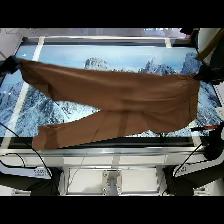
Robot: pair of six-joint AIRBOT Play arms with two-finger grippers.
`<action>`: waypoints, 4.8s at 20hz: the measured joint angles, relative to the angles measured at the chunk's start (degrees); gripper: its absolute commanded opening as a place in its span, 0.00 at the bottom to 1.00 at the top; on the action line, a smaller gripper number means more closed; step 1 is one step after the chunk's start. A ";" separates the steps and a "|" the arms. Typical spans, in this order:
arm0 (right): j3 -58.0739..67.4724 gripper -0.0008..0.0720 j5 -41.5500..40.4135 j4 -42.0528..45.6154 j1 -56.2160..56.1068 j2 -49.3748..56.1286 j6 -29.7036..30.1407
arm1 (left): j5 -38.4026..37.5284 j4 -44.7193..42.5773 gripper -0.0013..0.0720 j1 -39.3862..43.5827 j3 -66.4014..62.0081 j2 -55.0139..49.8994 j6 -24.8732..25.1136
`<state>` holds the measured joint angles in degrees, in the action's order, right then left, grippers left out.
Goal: Fold the clothes and pants, and hang the long-sleeved shirts on hangers.
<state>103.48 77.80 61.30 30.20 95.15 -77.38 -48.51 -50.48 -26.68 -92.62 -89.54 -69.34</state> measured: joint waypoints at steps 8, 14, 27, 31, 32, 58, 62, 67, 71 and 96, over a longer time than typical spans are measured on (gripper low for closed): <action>0.00 0.07 -10.99 0.85 -4.55 6.47 -3.56 | 4.48 -3.23 0.03 5.40 -3.23 -7.76 -5.07; 0.22 0.07 -14.21 4.13 -5.18 2.91 -4.28 | 1.29 -7.96 0.03 4.57 -4.26 -2.99 -5.55; -9.92 0.07 0.02 8.98 0.79 -26.38 1.20 | -18.60 -32.02 0.03 2.75 -4.39 15.43 -10.51; -18.27 0.07 -8.22 7.82 0.90 -23.15 0.24 | -18.86 -32.89 0.03 2.78 -4.35 7.63 -12.39; -19.91 0.07 -11.65 6.36 0.90 -21.00 -0.20 | -18.32 -32.98 0.03 2.80 -4.35 4.94 -13.14; -16.83 0.63 -28.00 -7.04 1.38 -7.52 -2.47 | -19.32 -42.21 0.97 3.39 1.97 5.92 -29.49; -16.68 0.63 -15.39 -2.43 4.55 -15.52 -2.08 | -25.20 -42.95 0.97 -1.90 19.71 16.48 -26.86; -16.65 0.63 -7.78 -5.07 4.15 -21.51 -2.08 | -21.05 -31.82 0.97 -8.94 38.36 20.72 -17.88; -16.65 0.63 -5.79 -6.78 0.61 -23.85 -2.75 | -18.36 -20.26 0.97 -12.07 43.12 17.09 -6.93; -16.65 0.63 -4.94 -6.91 -4.85 -24.74 -4.63 | -21.86 -7.41 0.03 -12.74 42.27 9.46 14.01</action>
<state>86.83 72.86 54.39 25.34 70.41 -82.02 -70.37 -57.89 -39.42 -50.35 -80.07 -55.33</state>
